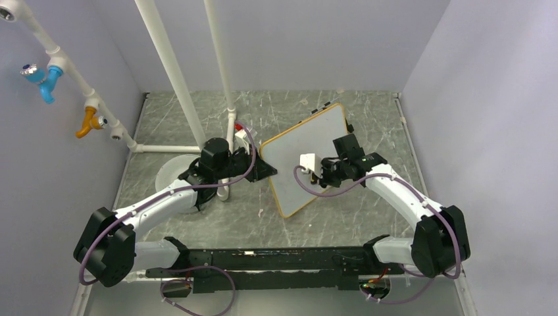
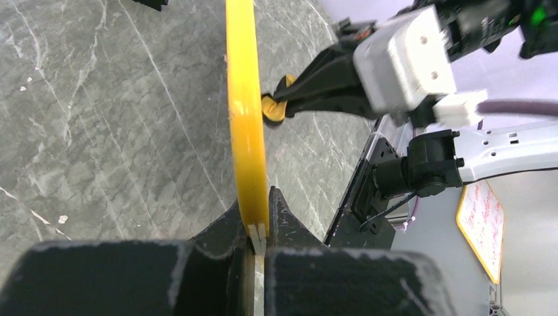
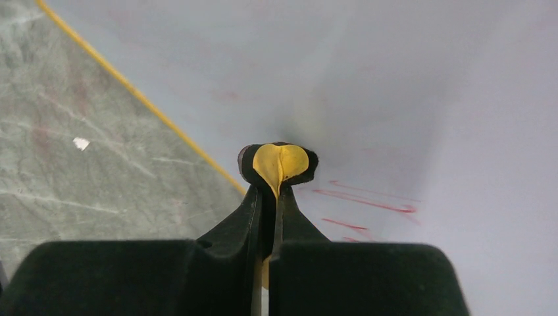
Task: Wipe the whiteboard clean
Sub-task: Erase the whiteboard at the center of the board.
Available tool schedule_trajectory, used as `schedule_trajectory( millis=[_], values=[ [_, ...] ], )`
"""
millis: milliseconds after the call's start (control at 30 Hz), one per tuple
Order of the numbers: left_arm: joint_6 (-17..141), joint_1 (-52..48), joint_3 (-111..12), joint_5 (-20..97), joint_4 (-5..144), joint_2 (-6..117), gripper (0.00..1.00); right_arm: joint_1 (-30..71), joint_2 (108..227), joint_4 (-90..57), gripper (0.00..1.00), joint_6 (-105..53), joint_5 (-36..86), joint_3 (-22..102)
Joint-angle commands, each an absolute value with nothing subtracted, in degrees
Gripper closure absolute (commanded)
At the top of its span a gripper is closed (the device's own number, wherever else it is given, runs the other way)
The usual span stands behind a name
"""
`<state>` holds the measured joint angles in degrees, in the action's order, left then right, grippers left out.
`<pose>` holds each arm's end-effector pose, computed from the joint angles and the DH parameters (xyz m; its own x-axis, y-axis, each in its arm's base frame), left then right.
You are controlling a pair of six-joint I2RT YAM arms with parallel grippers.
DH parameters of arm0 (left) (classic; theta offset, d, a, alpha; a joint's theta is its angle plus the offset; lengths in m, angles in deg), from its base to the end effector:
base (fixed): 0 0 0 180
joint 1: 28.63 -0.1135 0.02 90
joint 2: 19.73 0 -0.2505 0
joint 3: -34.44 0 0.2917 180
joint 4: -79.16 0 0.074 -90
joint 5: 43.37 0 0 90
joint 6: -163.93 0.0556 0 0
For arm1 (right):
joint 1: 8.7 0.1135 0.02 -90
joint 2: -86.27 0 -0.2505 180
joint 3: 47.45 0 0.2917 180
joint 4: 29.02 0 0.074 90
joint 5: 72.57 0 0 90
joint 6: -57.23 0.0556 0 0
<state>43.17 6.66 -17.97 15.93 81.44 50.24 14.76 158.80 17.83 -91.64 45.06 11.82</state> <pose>0.2528 -0.2137 0.2287 -0.6445 -0.0826 -0.7601 0.6623 0.4365 -0.6090 0.2559 0.1392 0.1787 0.0722 -0.7954 -0.6018 -0.9727 0.0771 -0.2187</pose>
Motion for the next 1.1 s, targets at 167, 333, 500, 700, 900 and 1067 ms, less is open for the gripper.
schedule_trajectory(
  millis=[167,333,500,700,900,1067],
  values=[
    [42.8,7.9,-20.2,7.9,83.9,48.3,1.0,12.5,157.6,16.5,1.0,-89.5,48.2,17.5],
    [43.2,7.9,-20.1,7.9,83.6,47.9,1.0,12.7,158.1,18.0,1.0,-92.7,50.3,12.0],
    [43.3,7.9,-20.0,7.9,83.9,47.5,1.0,12.6,157.6,18.0,1.0,-92.4,50.7,10.7],
    [43.6,7.9,-19.7,8.1,83.8,46.9,1.0,12.1,158.4,19.8,1.0,-90.6,52.0,17.7],
    [43.8,7.8,-19.0,8.6,83.8,45.9,1.0,10.2,159.1,24.0,1.0,-90.7,53.7,24.9],
    [43.5,7.8,-18.7,8.3,84.8,45.9,1.0,9.6,159.3,23.2,1.0,-90.4,54.5,22.9]
  ],
)
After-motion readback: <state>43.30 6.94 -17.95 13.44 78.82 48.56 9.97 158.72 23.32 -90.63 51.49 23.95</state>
